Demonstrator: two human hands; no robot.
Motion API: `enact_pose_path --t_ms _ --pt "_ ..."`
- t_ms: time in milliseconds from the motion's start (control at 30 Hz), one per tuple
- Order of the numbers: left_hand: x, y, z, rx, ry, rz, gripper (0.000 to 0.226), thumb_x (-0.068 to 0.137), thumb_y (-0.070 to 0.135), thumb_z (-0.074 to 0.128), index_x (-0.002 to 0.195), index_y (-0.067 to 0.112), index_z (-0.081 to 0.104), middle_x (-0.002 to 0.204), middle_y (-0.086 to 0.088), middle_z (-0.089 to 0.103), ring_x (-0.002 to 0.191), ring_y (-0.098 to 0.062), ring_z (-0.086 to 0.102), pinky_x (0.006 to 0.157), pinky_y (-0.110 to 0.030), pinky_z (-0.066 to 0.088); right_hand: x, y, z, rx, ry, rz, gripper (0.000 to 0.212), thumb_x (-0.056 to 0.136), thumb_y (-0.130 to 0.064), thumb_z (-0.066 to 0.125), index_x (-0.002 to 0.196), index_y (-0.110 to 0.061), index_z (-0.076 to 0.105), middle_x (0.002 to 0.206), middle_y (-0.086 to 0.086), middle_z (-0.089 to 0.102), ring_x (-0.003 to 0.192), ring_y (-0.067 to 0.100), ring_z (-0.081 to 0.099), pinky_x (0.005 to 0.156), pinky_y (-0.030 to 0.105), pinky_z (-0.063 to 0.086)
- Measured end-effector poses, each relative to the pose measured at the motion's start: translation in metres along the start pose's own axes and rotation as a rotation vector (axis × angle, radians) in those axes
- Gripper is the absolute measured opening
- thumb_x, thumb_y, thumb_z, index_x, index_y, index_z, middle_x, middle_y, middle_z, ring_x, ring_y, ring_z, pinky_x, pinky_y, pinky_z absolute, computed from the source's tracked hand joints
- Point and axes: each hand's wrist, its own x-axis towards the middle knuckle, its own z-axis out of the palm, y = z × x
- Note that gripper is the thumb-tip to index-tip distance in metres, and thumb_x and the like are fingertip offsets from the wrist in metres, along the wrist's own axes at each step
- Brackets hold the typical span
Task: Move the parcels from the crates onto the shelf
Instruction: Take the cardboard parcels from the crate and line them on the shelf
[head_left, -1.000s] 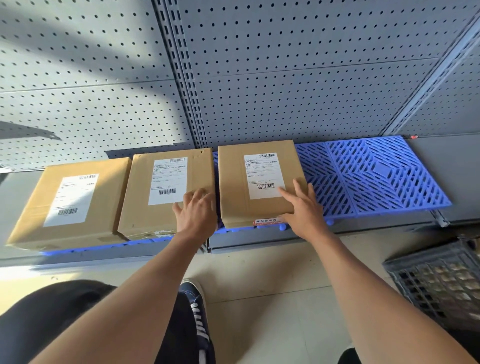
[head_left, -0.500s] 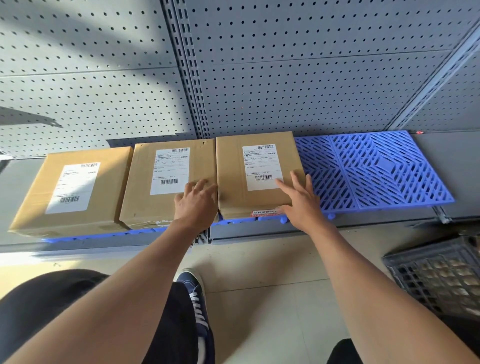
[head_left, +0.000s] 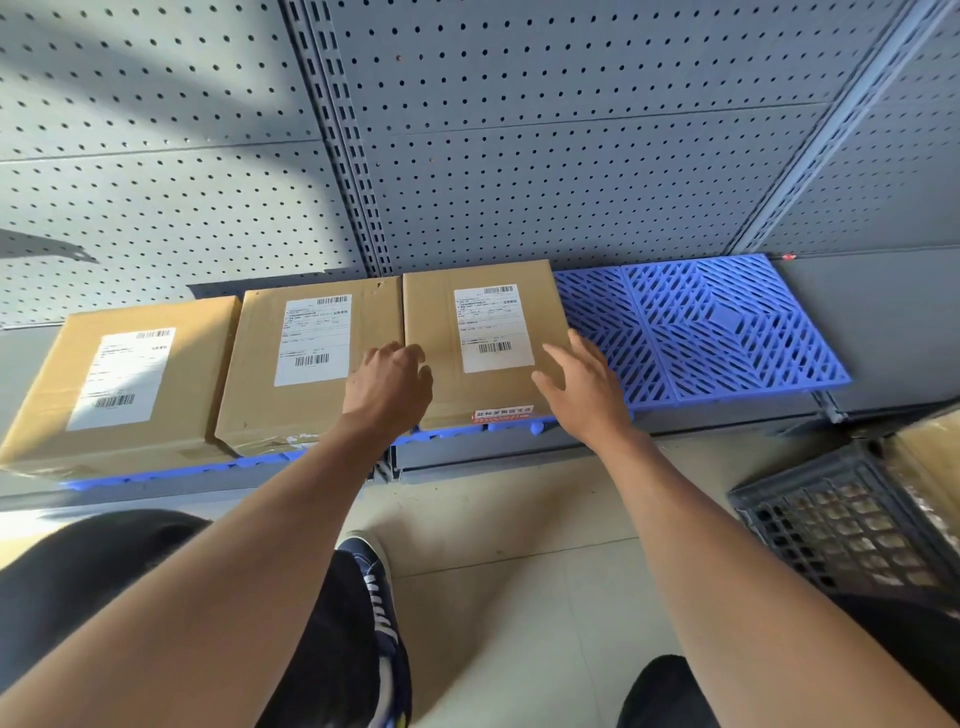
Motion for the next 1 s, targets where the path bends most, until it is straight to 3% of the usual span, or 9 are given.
enact_pose_path --t_ms 133,300,467,567,667,833,967,1000 --pt "-0.012 0.045 -0.016 0.028 0.012 0.151 0.030 0.102 0.034 0.047 0.120 0.020 0.067 0.114 -0.006 0.068 0.094 -0.028 0.065 0.076 -0.043 0.059 -0.028 0.006 -0.032 0.010 0.007 0.020 0.048 0.106 -0.031 0.049 0.152 -0.018 0.046 0.165 0.007 0.030 0.150 0.028 0.029 0.116 0.048 0.029" --pt "-0.044 0.109 -0.031 0.027 0.009 0.247 0.027 0.098 0.034 0.046 0.108 0.023 0.069 0.106 -0.002 0.069 0.093 -0.029 0.064 0.078 -0.040 0.057 -0.080 0.025 -0.083 0.010 0.069 -0.012 0.044 0.105 -0.027 0.052 0.148 -0.019 0.051 0.155 0.001 0.046 0.140 0.026 0.042 0.107 0.039 0.037" --pt "-0.089 0.168 -0.033 0.071 -0.008 0.396 0.024 0.100 0.033 0.044 0.105 0.025 0.066 0.106 0.000 0.069 0.087 -0.027 0.062 0.069 -0.034 0.048 -0.144 0.064 -0.129 0.016 0.128 0.022 0.044 0.105 -0.027 0.052 0.148 -0.017 0.051 0.152 0.002 0.050 0.139 0.027 0.045 0.110 0.043 0.039" --pt "-0.111 0.200 -0.032 0.098 -0.040 0.444 0.023 0.100 0.034 0.044 0.106 0.026 0.065 0.107 -0.004 0.069 0.080 -0.026 0.054 0.069 -0.033 0.047 -0.189 0.092 -0.150 0.021 0.173 0.084 0.043 0.105 -0.027 0.052 0.146 -0.016 0.053 0.145 0.003 0.057 0.132 0.027 0.051 0.102 0.039 0.042" --pt "-0.133 0.238 -0.036 0.099 -0.088 0.524 0.030 0.097 0.042 0.040 0.110 0.030 0.064 0.110 -0.003 0.070 0.089 -0.030 0.060 0.081 -0.039 0.054 -0.237 0.120 -0.165 0.039 0.214 0.180 0.043 0.103 -0.027 0.054 0.144 -0.018 0.055 0.140 0.004 0.061 0.131 0.028 0.052 0.102 0.040 0.044" --pt "-0.168 0.309 -0.040 0.051 -0.075 0.711 0.029 0.099 0.045 0.049 0.123 0.034 0.062 0.124 0.002 0.067 0.111 -0.031 0.063 0.092 -0.042 0.051 -0.299 0.147 -0.193 0.086 0.334 0.308 0.042 0.102 -0.031 0.055 0.142 -0.021 0.057 0.143 -0.001 0.060 0.133 0.023 0.051 0.110 0.038 0.041" --pt "-0.188 0.353 -0.030 -0.037 -0.126 0.821 0.029 0.099 0.043 0.048 0.119 0.032 0.065 0.121 0.001 0.069 0.112 -0.032 0.063 0.090 -0.042 0.053 -0.341 0.166 -0.213 0.077 0.331 0.428 0.026 0.102 -0.030 0.050 0.120 -0.020 0.065 0.114 0.001 0.067 0.108 0.026 0.062 0.083 0.030 0.043" --pt "-0.193 0.364 -0.027 -0.058 -0.158 0.837 0.030 0.098 0.043 0.046 0.117 0.032 0.066 0.119 0.000 0.069 0.110 -0.033 0.064 0.088 -0.043 0.054 -0.353 0.173 -0.218 0.075 0.336 0.465 0.025 0.103 -0.027 0.049 0.120 -0.020 0.065 0.112 0.002 0.066 0.103 0.026 0.062 0.083 0.031 0.045"
